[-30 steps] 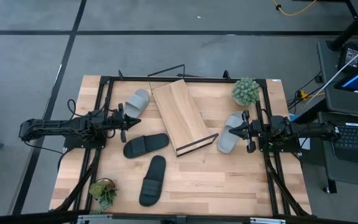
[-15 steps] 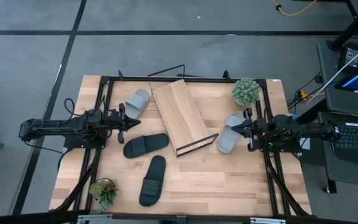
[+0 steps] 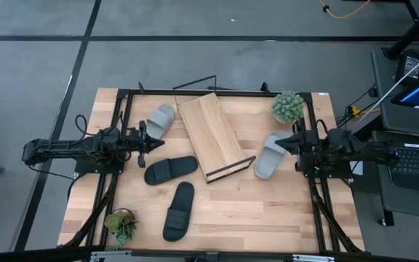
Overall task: Pick and place slides into the shelf
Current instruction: Put the top black slide on the shelf
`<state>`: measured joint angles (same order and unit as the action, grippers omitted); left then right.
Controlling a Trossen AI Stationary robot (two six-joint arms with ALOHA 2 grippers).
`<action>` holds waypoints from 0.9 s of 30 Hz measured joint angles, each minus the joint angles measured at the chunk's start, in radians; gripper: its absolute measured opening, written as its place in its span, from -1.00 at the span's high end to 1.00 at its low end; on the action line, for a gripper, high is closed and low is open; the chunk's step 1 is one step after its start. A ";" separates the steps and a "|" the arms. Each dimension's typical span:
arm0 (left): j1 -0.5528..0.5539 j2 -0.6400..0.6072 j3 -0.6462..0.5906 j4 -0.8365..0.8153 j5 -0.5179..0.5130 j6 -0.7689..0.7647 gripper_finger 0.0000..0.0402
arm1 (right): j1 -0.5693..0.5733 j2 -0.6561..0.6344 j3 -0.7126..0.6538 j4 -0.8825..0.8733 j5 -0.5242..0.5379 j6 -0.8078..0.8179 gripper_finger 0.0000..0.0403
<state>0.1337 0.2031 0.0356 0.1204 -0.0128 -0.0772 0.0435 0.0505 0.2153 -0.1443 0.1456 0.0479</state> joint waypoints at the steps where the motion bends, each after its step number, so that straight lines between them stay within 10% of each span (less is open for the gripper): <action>1: 0.000 0.000 0.004 -0.002 0.000 -0.003 1.00 | 0.000 0.008 0.009 -0.020 0.019 0.000 0.98; 27: 0.000 0.070 0.224 -0.266 -0.088 -0.044 1.00 | 0.000 0.218 0.190 -0.175 0.134 0.023 0.97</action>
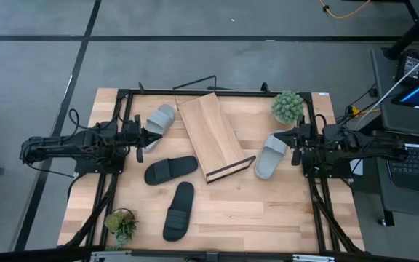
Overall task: Pick and place slides into the shelf
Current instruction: Put the top black slide on the shelf
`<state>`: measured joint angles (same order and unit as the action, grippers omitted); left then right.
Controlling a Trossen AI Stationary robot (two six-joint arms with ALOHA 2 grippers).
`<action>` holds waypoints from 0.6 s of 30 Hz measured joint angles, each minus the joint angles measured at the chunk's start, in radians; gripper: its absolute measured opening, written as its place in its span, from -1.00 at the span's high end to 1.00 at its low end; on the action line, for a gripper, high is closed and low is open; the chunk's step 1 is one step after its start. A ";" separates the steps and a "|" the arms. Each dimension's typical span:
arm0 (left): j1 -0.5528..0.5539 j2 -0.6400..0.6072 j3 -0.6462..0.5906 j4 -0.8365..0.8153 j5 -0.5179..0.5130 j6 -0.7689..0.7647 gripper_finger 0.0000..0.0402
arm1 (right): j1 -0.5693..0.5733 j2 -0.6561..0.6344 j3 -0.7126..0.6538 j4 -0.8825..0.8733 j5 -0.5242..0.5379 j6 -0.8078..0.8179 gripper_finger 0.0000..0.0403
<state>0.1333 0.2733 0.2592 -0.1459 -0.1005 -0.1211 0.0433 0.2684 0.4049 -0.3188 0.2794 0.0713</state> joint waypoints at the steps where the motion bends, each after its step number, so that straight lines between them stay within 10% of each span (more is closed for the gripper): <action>1: 0.000 0.000 0.000 0.000 0.000 0.000 1.00 | 0.000 0.000 0.000 -0.001 0.000 -0.001 0.97; 18: 0.000 0.000 0.000 0.008 0.034 0.031 1.00 | 0.000 0.000 0.000 -0.001 -0.003 -0.015 0.96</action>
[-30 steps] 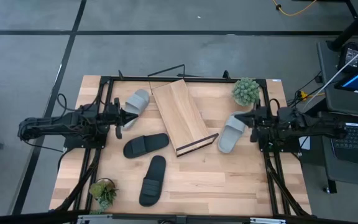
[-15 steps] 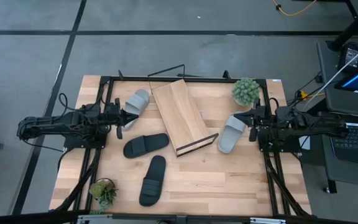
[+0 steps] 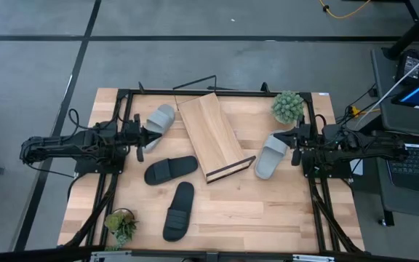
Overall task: Pick and place slides into the shelf
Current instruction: Put the top black slide on the shelf
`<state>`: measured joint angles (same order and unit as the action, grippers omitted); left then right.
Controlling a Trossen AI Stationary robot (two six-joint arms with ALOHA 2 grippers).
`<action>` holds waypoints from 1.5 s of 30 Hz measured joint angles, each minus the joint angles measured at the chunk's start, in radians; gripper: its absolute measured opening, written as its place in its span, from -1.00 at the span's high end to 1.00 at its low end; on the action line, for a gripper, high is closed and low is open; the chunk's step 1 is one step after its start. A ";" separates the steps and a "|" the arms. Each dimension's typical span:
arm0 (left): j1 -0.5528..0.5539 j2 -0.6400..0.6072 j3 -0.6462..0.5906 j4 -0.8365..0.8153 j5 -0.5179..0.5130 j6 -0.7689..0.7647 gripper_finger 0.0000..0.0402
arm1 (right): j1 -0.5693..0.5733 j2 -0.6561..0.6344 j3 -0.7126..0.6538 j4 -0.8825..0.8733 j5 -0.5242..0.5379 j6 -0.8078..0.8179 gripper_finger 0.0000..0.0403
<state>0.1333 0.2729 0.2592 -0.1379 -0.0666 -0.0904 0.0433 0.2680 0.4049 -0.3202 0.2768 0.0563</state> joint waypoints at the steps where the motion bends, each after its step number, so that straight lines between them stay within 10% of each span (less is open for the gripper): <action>1: -0.001 0.000 0.000 0.000 0.052 0.006 1.00 | 0.000 0.000 0.000 -0.002 0.000 0.000 0.96; 7: -0.032 0.000 0.000 -0.015 0.264 -0.030 1.00 | 0.000 0.000 0.000 -0.028 0.000 0.000 0.96; 25: -0.085 0.044 0.007 -0.098 -0.027 -0.214 1.00 | 0.000 0.000 0.000 -0.067 0.000 0.014 0.96; 35: -0.138 0.119 0.222 -0.201 -0.074 -0.144 1.00 | 0.000 0.000 -0.001 -0.067 0.000 0.014 0.96; 45: -0.335 0.238 0.276 -0.300 -0.163 -0.390 1.00 | 0.000 0.000 -0.001 -0.072 0.000 0.014 0.96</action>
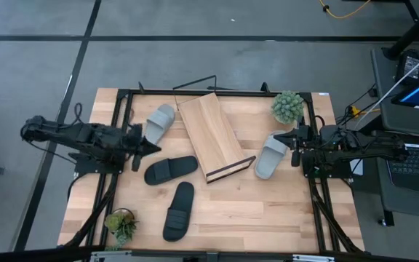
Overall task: Pick and place slides into the shelf
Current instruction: Put the top black slide on the shelf
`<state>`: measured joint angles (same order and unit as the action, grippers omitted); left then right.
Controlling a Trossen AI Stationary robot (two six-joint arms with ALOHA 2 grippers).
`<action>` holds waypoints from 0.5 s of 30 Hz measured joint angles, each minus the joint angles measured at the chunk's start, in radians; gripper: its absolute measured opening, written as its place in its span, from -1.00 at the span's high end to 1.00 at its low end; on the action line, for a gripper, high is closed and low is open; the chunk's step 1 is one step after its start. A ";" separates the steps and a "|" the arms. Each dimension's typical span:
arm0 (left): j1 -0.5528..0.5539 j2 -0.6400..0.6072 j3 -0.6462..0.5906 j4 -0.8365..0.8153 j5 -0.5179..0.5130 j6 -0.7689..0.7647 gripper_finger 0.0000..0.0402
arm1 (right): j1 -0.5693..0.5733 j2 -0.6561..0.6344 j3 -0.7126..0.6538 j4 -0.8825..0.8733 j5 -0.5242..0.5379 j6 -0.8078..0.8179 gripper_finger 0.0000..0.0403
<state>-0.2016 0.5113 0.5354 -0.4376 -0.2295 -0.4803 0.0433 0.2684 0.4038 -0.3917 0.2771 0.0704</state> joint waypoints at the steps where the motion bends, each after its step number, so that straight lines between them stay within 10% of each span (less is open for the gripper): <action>1: -0.027 0.011 0.000 0.000 -0.014 -0.027 1.00 | 0.000 0.000 0.000 -0.002 0.000 0.000 0.96; 15: -0.432 0.186 0.162 -0.187 -0.335 -0.411 1.00 | 0.000 0.000 -0.001 -0.068 -0.001 0.084 0.96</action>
<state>-0.6335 0.6973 0.6977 -0.6242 -0.5643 -0.8912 0.0435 0.2681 0.4030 -0.4597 0.2764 0.1547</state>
